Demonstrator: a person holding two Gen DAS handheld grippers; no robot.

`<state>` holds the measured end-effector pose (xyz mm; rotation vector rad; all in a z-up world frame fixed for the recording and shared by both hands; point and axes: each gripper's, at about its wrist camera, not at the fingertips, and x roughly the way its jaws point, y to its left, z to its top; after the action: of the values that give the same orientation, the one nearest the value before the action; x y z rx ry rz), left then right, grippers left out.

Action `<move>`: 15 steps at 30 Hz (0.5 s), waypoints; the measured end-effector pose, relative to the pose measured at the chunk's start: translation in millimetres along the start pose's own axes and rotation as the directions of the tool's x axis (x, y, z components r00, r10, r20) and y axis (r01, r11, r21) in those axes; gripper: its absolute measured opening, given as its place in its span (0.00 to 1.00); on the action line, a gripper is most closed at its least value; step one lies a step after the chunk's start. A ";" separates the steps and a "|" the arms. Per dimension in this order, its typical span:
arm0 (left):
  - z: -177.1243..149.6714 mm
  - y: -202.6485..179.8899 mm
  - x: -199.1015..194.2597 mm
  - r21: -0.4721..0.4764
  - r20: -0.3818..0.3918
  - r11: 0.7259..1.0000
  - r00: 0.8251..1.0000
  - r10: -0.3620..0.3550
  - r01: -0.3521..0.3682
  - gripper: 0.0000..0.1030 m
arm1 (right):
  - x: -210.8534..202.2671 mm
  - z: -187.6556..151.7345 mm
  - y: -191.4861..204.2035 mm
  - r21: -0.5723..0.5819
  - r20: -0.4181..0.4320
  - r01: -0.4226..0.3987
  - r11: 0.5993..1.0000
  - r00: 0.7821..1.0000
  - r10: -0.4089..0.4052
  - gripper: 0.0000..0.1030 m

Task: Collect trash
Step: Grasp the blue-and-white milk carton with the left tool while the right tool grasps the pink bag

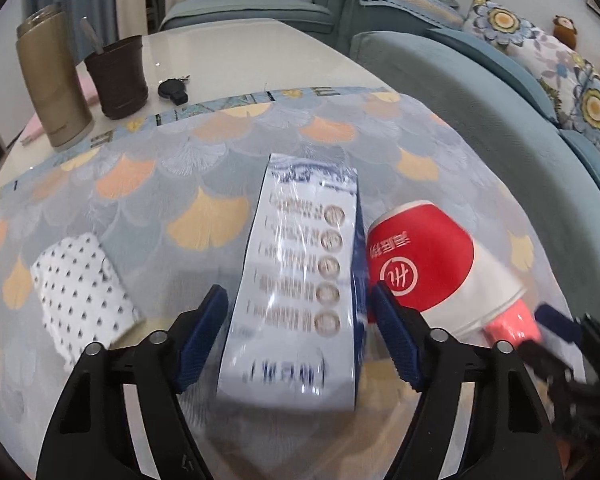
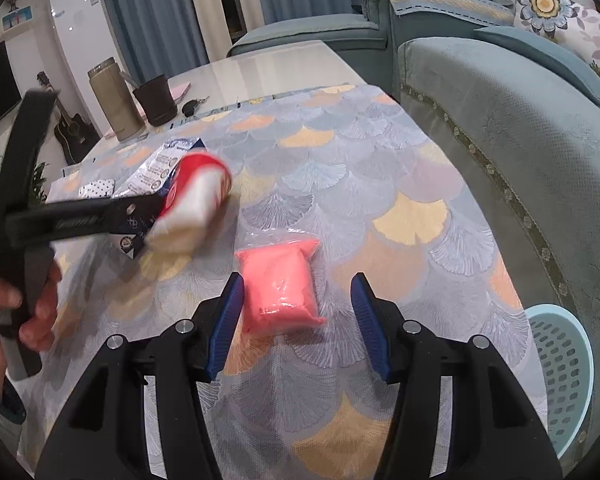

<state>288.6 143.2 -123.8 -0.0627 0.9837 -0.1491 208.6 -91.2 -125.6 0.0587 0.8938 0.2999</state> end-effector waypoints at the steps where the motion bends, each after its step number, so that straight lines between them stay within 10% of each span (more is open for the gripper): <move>1: 1.9 -0.7 2.6 0.000 -0.007 1.000 1.000 0.000 0.000 0.65 | 1.0 -0.1 0.7 -0.002 -0.002 0.002 1.000 1.000 -0.002 0.50; 15: -18.8 -7.5 -13.4 -0.026 0.094 0.995 0.991 0.101 -0.099 0.58 | 18.0 4.4 1.4 -0.001 -0.074 0.003 1.000 0.997 -0.003 0.51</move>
<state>264.9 138.1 -122.3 -0.0395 0.8915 -0.0437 222.3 -84.4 -136.2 0.0452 0.9666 0.3011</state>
